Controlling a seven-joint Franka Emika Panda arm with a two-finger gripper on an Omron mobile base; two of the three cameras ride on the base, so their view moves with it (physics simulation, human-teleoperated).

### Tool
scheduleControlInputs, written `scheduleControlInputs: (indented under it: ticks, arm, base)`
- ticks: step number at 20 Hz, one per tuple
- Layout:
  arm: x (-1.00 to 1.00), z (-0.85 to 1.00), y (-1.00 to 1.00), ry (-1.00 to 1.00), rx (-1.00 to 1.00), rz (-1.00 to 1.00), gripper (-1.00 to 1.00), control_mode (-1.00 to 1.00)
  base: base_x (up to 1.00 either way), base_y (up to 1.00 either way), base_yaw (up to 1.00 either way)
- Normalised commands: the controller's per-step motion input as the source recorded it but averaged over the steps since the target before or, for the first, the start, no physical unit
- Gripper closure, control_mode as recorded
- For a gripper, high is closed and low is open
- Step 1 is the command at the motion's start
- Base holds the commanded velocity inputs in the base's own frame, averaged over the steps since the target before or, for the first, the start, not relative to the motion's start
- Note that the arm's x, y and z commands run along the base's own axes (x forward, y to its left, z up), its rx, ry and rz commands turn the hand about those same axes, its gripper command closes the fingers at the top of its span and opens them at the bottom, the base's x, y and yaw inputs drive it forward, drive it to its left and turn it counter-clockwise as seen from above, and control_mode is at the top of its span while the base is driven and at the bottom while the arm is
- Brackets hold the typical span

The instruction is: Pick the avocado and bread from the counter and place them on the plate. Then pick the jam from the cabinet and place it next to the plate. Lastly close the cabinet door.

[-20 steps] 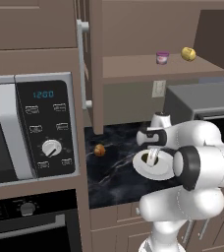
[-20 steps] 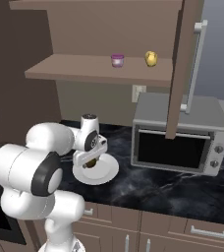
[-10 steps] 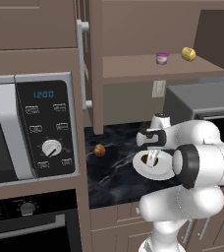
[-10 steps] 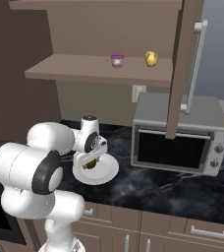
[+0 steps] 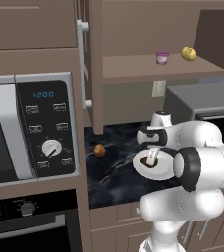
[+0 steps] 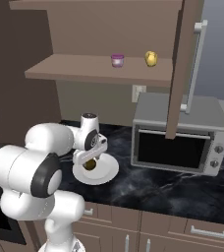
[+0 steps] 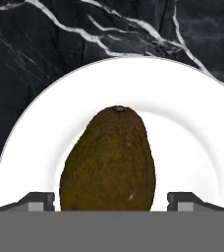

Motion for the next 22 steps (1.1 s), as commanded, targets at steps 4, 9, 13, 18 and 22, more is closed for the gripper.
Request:
scheduleControlInputs:
  ticks: [4,9,13,18,22]
  arm:
    - [0.00,0.60,0.01,-0.01,0.00,0.00,-1.00,-1.00]
    - [-0.01,0.37,0.02,0.00,0.00,0.00,-1.00,-1.00]
    - [-0.13,0.24,0.54,-0.01,0.02,0.00,-1.00,-1.00]
    - [-0.01,0.09,0.57,0.00,0.10,0.02,-1.00,-1.00]
    - [0.04,0.02,0.51,-0.03,0.09,0.03,-1.00,-1.00]
  base:
    - [0.00,0.00,0.00]
    - [0.00,0.00,0.00]
    - [0.00,0.00,0.00]
    - [0.00,0.00,0.00]
    - [0.00,0.00,0.00]
